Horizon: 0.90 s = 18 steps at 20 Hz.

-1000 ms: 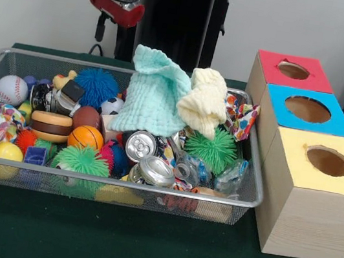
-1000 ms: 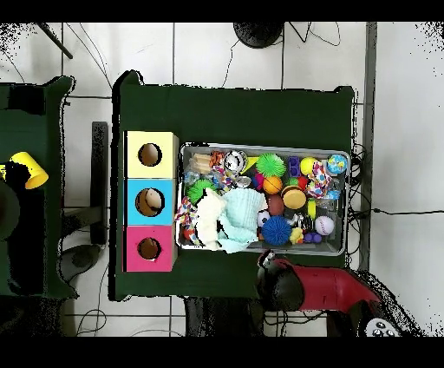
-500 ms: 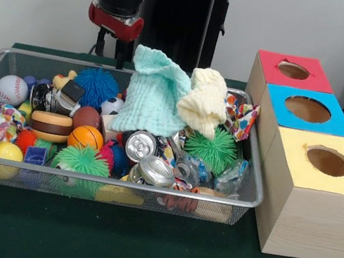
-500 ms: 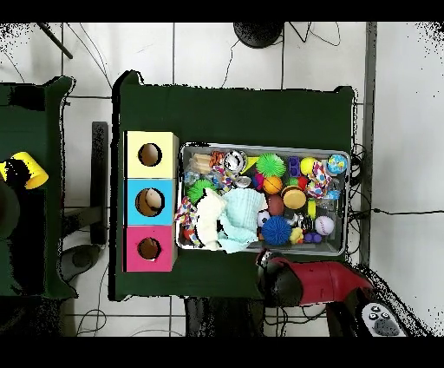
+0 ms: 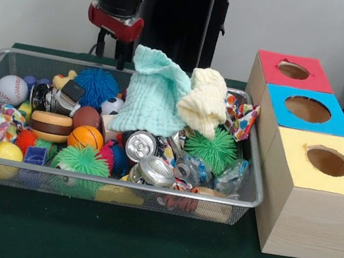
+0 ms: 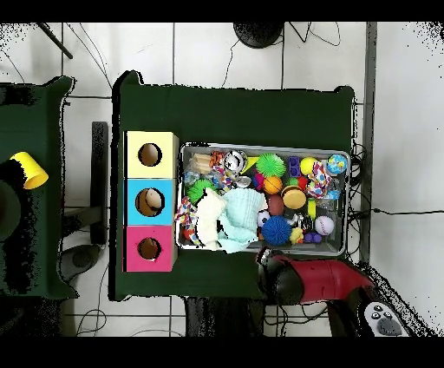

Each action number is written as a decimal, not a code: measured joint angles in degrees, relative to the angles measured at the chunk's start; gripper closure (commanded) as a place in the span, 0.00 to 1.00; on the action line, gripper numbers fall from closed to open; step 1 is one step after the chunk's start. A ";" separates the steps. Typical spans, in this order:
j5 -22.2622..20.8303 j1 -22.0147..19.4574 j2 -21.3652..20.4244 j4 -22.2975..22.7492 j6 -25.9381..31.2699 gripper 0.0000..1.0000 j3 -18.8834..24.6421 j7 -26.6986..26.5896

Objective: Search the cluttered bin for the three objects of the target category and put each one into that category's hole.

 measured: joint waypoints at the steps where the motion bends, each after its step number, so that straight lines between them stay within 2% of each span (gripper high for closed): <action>1: 0.00 0.01 -0.12 -0.03 0.01 0.00 0.40 0.00; 8: -0.01 -0.34 -0.75 -0.89 1.65 0.00 2.87 0.00; 14: -0.02 -2.63 -1.15 -2.91 4.64 0.00 5.69 -0.07; 18: -0.05 -6.01 -1.16 -4.15 6.74 0.00 8.49 -0.72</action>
